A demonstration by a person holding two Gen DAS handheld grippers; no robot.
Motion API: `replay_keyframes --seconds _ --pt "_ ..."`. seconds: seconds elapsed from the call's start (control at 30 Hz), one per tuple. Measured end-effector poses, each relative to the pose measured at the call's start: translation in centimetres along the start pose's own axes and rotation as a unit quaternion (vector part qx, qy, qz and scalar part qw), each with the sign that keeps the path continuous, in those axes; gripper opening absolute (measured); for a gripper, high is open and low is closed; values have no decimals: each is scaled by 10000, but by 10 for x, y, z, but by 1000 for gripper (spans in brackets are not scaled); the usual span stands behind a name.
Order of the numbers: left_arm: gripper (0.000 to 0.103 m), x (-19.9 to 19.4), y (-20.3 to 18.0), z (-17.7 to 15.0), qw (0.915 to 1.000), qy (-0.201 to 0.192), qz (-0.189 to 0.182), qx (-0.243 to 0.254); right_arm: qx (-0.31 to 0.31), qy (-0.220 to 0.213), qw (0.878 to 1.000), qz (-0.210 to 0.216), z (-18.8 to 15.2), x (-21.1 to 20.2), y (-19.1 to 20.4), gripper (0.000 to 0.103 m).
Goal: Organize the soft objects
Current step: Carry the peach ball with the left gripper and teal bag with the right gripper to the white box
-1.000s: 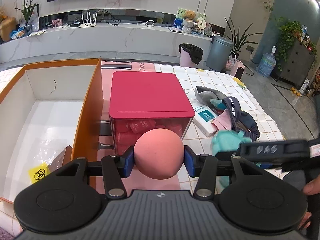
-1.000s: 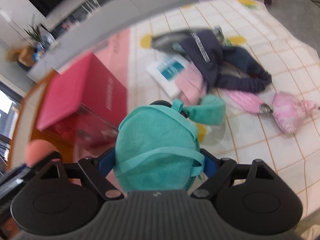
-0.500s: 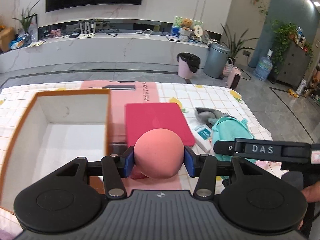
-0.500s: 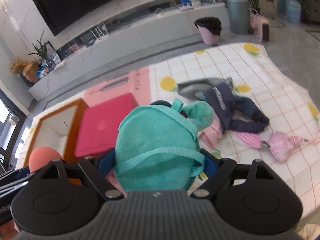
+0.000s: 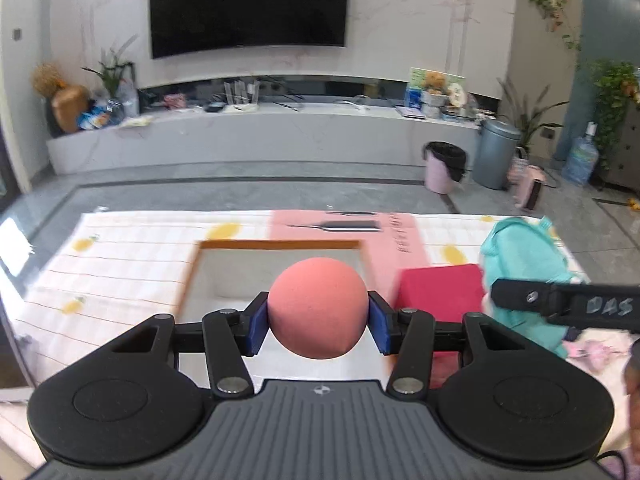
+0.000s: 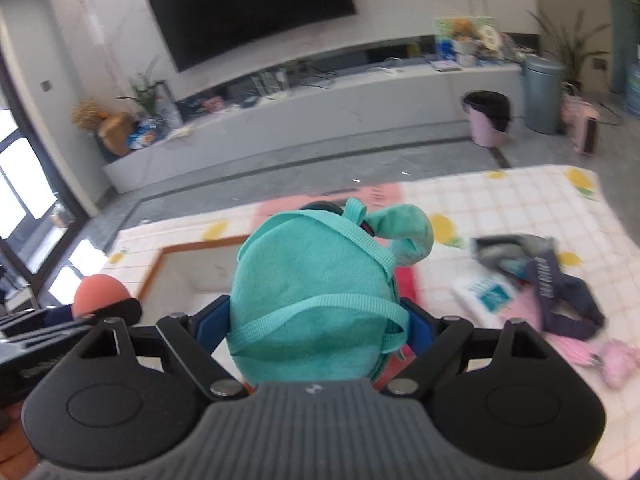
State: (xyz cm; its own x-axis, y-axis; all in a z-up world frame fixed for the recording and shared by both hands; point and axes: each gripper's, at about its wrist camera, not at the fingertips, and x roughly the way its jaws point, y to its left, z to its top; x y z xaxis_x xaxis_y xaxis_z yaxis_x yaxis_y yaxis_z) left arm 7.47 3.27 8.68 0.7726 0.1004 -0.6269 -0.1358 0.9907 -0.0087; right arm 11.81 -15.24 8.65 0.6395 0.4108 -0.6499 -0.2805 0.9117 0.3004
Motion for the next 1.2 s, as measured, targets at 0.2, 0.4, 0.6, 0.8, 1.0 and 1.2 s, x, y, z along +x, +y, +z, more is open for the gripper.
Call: replay_keyframes --seconds 0.2,0.4,0.6,0.8,1.0,1.2 --pt "58 26 34 -8 9997 119 194 131 -69 511 9947 892 2 42 45 85" --pt "57 61 65 -27 9981 567 141 -198 56 776 9856 1501 -5 81 71 85" --pt "57 67 89 -35 9962 720 223 -435 715 741 9731 2059 -13 88 66 85" --pt "58 61 105 -32 9949 642 305 -723 498 230 9698 2375 -9 46 82 85" --pt "57 58 105 -31 9948 616 319 -750 183 -172 9699 2420 -8 19 94 85" --pt "57 65 97 -37 9955 842 234 -380 -236 72 9880 1524 -24 46 101 85"
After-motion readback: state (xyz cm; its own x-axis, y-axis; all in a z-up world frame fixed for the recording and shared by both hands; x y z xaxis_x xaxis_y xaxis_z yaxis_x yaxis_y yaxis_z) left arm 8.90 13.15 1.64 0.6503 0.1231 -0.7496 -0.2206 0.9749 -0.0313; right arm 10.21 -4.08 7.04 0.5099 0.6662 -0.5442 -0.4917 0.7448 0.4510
